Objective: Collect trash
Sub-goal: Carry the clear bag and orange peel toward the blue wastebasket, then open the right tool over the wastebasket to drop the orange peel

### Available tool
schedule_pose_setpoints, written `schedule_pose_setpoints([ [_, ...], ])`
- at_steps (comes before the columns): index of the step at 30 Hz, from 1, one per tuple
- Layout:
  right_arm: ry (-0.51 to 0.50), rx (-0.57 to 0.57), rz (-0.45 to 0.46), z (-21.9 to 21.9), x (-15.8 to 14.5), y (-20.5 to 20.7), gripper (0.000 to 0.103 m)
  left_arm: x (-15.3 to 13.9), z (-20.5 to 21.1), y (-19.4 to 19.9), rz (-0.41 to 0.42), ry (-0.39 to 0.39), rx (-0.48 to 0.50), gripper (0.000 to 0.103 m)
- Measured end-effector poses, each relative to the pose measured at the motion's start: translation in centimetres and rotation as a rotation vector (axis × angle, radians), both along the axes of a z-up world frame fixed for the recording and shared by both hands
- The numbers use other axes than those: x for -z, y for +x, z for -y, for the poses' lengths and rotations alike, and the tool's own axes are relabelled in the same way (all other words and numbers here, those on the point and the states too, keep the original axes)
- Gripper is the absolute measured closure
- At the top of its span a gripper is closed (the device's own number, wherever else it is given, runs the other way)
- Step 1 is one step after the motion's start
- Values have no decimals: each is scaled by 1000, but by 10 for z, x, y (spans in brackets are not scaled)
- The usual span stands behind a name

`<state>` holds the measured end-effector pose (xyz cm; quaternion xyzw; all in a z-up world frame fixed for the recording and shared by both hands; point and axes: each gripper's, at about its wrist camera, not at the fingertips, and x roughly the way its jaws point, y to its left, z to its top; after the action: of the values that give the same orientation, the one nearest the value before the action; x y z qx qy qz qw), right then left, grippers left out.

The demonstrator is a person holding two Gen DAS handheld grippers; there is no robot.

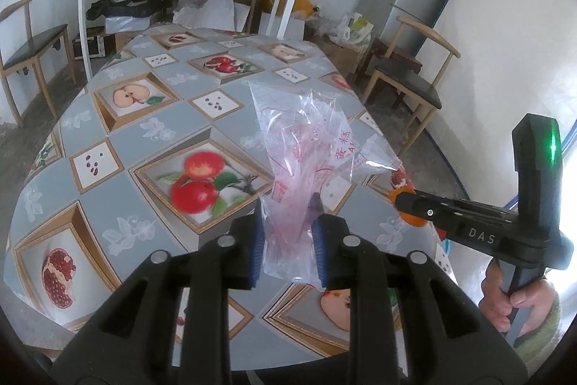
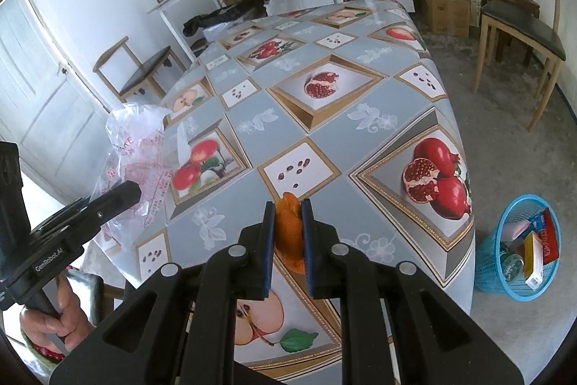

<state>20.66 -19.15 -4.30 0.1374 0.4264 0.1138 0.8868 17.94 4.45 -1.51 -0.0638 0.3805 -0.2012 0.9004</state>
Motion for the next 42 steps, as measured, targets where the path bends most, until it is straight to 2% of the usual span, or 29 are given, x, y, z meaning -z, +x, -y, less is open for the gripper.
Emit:
schedule_pose_setpoints([
  [10, 50, 34, 48, 26, -11, -14, 89, -17, 23, -6, 27, 15, 26, 81],
  [17, 85, 110, 92, 70, -17, -38, 89, -30, 61, -11, 45, 34, 86, 81],
  [22, 111, 230, 127, 121, -20, -68, 89, -38, 99, -13, 31, 24, 177, 81],
  [27, 141, 424, 154, 190, -19, -116, 89, -41, 147, -4, -40, -32, 325, 81],
  [32, 263, 646, 117, 272, 13, -169, 89, -31, 224, 8, -164, -56, 505, 81],
  [34, 332, 732, 85, 304, 37, -189, 89, -20, 260, 14, -230, -49, 569, 81],
  [37, 433, 809, 32, 337, 74, -205, 89, 5, 311, 21, -328, -13, 628, 81],
  [42, 577, 853, -43, 377, 129, -198, 89, 57, 382, 33, -456, 85, 654, 81],
])
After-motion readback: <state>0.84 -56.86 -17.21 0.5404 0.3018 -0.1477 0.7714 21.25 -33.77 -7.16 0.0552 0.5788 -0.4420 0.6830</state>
